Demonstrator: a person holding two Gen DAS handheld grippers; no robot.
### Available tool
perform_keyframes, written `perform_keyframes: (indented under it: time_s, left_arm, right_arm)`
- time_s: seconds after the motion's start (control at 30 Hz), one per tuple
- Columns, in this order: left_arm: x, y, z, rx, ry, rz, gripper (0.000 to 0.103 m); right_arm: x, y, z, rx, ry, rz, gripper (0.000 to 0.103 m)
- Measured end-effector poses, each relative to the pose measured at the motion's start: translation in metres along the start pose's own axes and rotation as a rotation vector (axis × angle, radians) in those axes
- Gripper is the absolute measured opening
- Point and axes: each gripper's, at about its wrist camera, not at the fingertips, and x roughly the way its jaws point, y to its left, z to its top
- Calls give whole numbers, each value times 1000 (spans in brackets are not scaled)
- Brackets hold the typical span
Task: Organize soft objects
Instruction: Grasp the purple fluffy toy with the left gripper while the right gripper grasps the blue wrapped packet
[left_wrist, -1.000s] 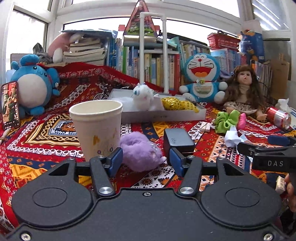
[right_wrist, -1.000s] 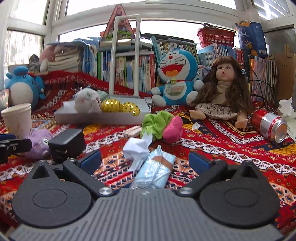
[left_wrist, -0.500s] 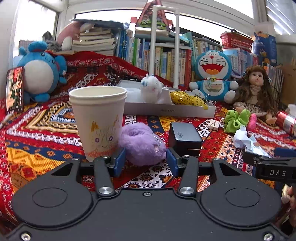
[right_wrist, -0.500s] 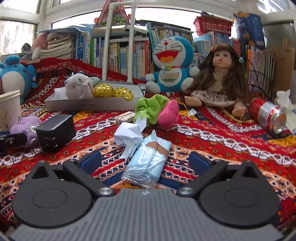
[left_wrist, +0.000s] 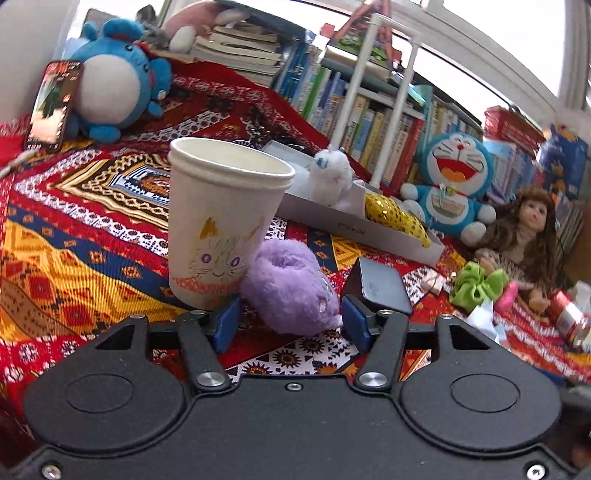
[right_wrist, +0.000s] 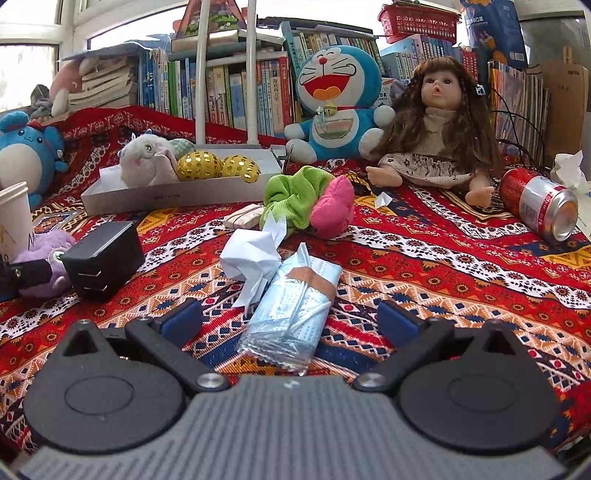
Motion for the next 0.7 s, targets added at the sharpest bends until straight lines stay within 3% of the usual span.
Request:
perform_keyframes:
  time_s: [0.13,0.33,0.6,0.7]
  left_arm:
    - [1,1,1,-32,-15,32,48]
    - [4,2,2,-65,-6,17,40]
    - [-6,-4,0,1,-20,1,30]
    - [-12,-5,0,34,-28,-1,30]
  right_arm:
    - [1,1,1,-9,7,-4,103]
    - [2,1,2,-24,17,3,103]
    - [1,1,3,-27,22,37,103]
    - [-2,0,4,-3,25,64,98]
